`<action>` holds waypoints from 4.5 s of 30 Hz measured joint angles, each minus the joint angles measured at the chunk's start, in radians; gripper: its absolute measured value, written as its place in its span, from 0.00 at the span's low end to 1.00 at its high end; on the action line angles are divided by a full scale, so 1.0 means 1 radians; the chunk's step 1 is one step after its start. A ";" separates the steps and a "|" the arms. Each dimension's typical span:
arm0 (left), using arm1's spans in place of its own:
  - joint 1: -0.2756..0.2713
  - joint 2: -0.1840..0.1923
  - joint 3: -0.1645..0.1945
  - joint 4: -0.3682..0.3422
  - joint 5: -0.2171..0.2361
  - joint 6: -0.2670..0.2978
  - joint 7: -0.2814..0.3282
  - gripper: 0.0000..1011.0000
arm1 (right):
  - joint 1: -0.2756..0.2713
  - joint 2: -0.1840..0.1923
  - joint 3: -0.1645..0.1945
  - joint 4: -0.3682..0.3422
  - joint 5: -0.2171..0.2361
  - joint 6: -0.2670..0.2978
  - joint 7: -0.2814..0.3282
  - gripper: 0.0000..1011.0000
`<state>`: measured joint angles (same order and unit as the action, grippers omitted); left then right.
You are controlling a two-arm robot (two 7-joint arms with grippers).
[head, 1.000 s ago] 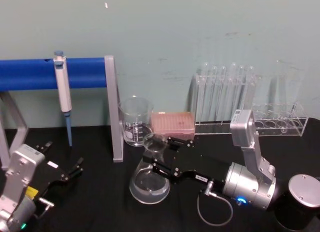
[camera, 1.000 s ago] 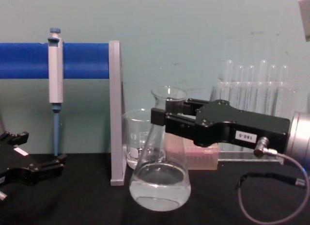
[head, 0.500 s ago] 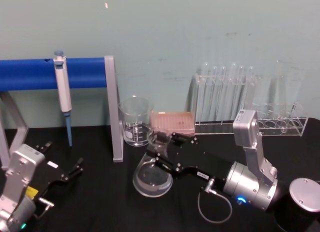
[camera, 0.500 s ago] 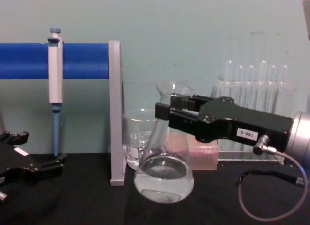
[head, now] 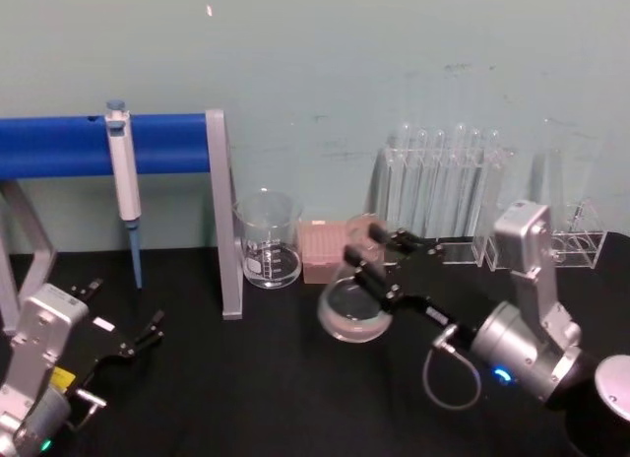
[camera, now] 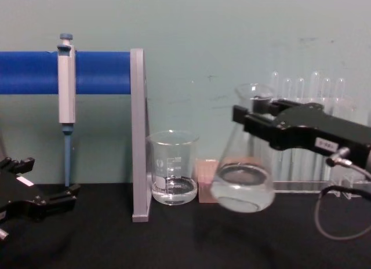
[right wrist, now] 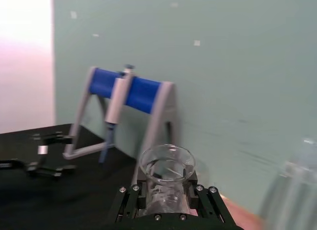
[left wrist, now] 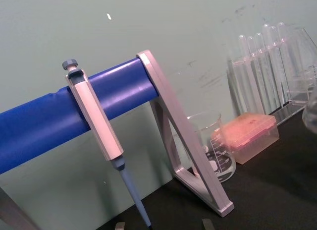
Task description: Grasp the erlenmeyer flask with one hand, shake it three times, then place it back.
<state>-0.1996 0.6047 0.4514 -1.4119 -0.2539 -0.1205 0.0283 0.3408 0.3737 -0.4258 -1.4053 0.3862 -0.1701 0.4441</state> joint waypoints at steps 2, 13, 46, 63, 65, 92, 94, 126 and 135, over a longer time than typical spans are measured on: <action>0.000 0.000 0.000 0.000 0.000 0.000 0.000 0.99 | -0.006 0.000 0.014 -0.002 -0.004 0.005 -0.017 0.44; 0.000 0.000 0.000 0.000 0.000 0.000 0.000 0.99 | -0.055 0.012 0.118 -0.035 -0.020 0.040 -0.111 0.44; 0.000 0.000 0.000 0.000 0.000 0.000 0.000 0.99 | -0.037 -0.023 0.087 -0.031 -0.018 0.053 0.061 0.44; 0.000 0.000 0.000 0.000 0.000 0.000 0.000 0.99 | 0.009 0.000 -0.048 -0.028 0.052 0.031 0.258 0.44; 0.000 0.000 0.000 0.000 0.000 0.000 0.000 0.99 | 0.012 0.003 -0.059 -0.028 0.058 0.029 0.267 0.44; 0.000 0.000 0.000 0.000 0.000 0.000 0.000 0.99 | 0.017 0.018 -0.038 -0.008 0.078 0.014 0.134 0.44; 0.000 0.000 0.000 0.000 0.000 0.000 0.000 0.99 | 0.012 0.020 -0.021 -0.007 0.072 0.018 0.107 0.44; 0.000 0.000 0.000 0.000 0.000 0.000 0.000 0.99 | -0.058 0.020 0.153 -0.026 -0.002 0.064 -0.037 0.44; 0.000 0.000 0.000 0.000 0.000 0.000 0.000 0.99 | -0.049 0.008 0.131 -0.027 0.002 0.065 0.009 0.44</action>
<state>-0.1995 0.6047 0.4514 -1.4120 -0.2539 -0.1205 0.0283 0.2923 0.3822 -0.2949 -1.4321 0.3878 -0.1055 0.4530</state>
